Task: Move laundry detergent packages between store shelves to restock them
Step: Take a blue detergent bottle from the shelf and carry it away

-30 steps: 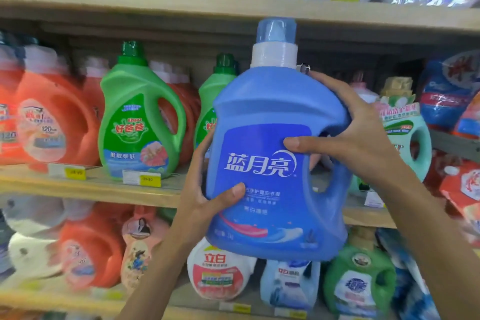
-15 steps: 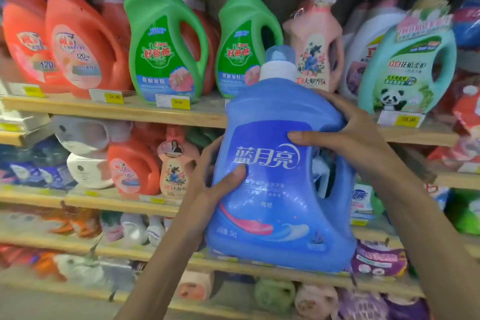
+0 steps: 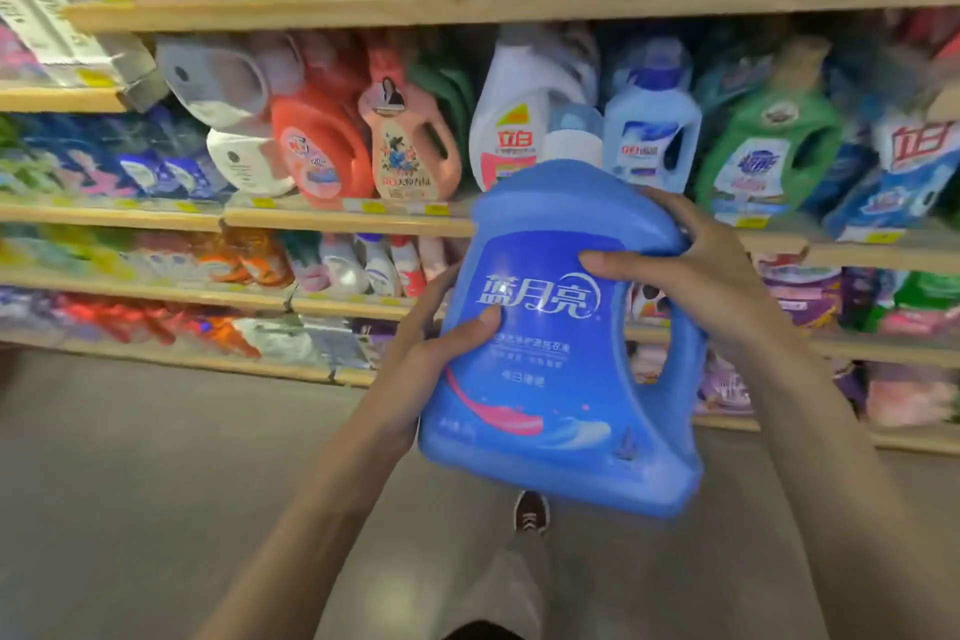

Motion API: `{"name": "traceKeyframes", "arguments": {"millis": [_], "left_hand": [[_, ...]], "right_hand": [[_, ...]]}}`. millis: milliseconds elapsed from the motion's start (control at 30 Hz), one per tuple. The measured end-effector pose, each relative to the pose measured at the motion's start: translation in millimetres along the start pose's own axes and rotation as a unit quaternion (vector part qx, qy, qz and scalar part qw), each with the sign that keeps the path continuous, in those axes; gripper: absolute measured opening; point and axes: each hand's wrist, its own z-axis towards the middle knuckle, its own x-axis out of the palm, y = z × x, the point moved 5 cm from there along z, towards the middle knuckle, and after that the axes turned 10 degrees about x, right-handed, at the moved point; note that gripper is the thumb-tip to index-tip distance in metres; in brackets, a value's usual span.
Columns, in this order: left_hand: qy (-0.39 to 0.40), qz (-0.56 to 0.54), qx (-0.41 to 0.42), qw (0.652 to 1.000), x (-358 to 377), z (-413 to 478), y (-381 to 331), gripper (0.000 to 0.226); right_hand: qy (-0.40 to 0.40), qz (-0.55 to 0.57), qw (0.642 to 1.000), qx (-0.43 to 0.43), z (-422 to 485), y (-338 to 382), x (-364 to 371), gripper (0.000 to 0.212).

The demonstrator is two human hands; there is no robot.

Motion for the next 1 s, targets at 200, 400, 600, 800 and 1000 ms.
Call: {"name": "traceKeyframes", "arguments": {"millis": [200,400,600,800,1000], "left_hand": [[-0.010,0.011,-0.067,0.998,-13,-59,33,0.053],[0.000,0.006,-0.115,0.993,-31,-97,60,0.053],[0.020,0.005,-0.157,0.987,-51,-118,82,0.053],[0.039,0.002,-0.191,0.981,-71,-136,98,0.046],[0.045,0.016,-0.223,0.974,-78,-147,115,0.046]], "right_hand": [[0.019,-0.008,0.998,0.058,-53,-46,15,0.065],[0.019,-0.029,0.994,0.108,-90,-76,32,0.089],[0.013,-0.023,0.987,0.157,-114,-108,58,0.078],[0.007,-0.022,0.977,0.213,-130,-141,82,0.072],[0.006,-0.013,0.970,0.243,-137,-168,88,0.079]]}}
